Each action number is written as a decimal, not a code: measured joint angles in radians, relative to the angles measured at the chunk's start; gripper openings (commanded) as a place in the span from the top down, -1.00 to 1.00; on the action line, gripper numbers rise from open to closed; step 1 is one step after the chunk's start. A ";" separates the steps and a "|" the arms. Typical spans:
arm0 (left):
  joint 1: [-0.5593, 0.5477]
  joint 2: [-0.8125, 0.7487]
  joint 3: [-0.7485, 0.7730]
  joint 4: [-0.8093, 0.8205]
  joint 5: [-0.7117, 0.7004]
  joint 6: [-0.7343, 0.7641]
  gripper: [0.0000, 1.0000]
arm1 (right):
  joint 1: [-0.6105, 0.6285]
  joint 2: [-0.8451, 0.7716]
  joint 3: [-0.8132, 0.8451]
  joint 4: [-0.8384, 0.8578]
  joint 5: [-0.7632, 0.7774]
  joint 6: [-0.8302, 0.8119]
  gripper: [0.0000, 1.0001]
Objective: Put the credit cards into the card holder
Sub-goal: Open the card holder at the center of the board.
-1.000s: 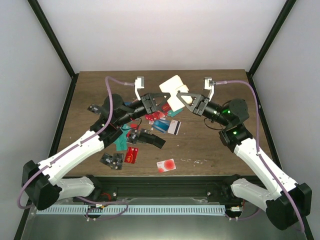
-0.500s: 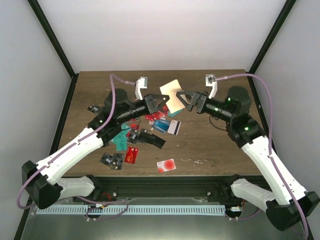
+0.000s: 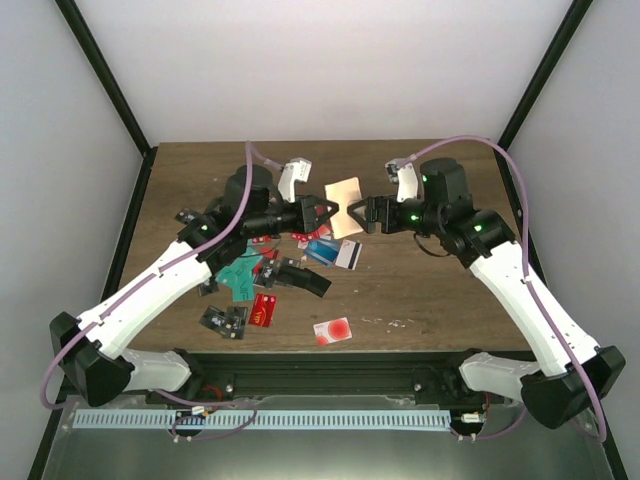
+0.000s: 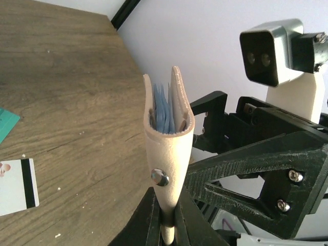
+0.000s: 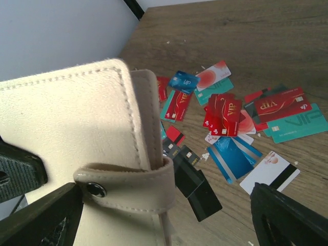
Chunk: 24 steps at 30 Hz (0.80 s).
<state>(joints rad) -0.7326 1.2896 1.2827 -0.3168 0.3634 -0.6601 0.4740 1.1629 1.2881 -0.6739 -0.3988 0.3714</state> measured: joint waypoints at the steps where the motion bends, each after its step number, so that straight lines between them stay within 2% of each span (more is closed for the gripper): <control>1: 0.000 0.008 0.006 -0.011 0.006 0.008 0.92 | 0.001 0.004 0.003 -0.007 0.001 -0.009 -0.81; 14: 0.000 0.030 0.029 -0.075 0.023 0.042 0.92 | 0.004 0.047 0.027 -0.051 -0.007 -0.058 -0.76; 24: 0.002 0.055 0.069 -0.162 0.018 0.089 0.92 | 0.021 0.077 0.040 -0.105 0.083 -0.062 -0.75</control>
<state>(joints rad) -0.7307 1.3449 1.3518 -0.4786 0.3809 -0.5713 0.4950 1.2396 1.3281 -0.7788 -0.3157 0.3092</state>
